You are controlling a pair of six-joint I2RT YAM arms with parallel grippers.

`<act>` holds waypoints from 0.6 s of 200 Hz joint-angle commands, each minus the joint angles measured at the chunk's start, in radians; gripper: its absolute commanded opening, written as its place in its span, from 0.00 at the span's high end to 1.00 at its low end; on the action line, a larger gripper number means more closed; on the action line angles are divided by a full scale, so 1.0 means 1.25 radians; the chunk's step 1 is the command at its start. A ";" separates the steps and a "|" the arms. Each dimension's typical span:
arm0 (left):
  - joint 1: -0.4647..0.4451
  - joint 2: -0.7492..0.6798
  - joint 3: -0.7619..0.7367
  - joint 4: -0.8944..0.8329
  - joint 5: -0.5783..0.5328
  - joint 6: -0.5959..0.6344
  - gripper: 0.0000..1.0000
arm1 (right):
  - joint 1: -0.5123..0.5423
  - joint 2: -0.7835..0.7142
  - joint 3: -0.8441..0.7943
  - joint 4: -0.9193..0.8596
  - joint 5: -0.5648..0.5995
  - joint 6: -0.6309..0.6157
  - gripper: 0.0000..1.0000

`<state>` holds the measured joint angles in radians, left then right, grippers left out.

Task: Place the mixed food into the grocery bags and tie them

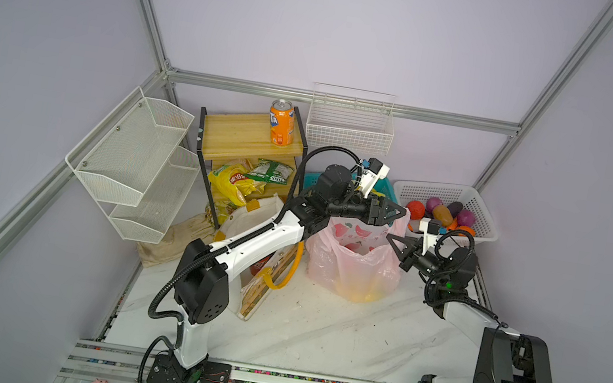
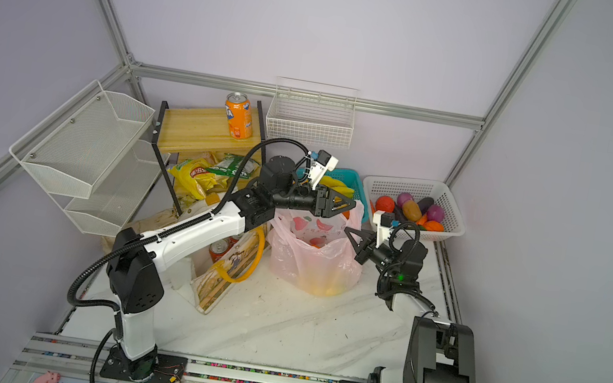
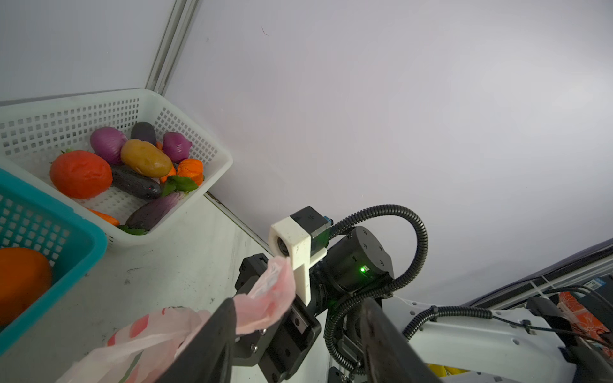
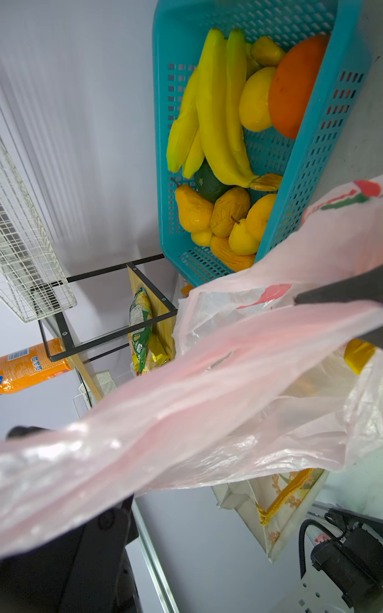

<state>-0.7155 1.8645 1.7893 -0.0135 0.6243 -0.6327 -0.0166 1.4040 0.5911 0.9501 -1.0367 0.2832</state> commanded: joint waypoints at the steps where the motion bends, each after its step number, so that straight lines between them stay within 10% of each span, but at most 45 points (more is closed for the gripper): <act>1: 0.002 -0.087 0.078 0.003 0.033 0.112 0.33 | 0.001 -0.016 0.007 -0.005 0.033 0.025 1.00; 51: 0.012 -0.195 0.067 -0.181 0.035 0.353 0.21 | 0.001 -0.001 0.030 -0.056 0.075 0.042 1.00; 120: 0.231 -0.510 -0.468 0.093 0.022 0.295 0.13 | 0.001 -0.019 0.057 -0.166 0.134 0.013 1.00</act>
<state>-0.4850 1.2861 1.3918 -0.0555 0.6506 -0.2600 -0.0166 1.4040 0.6292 0.7956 -0.9073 0.3088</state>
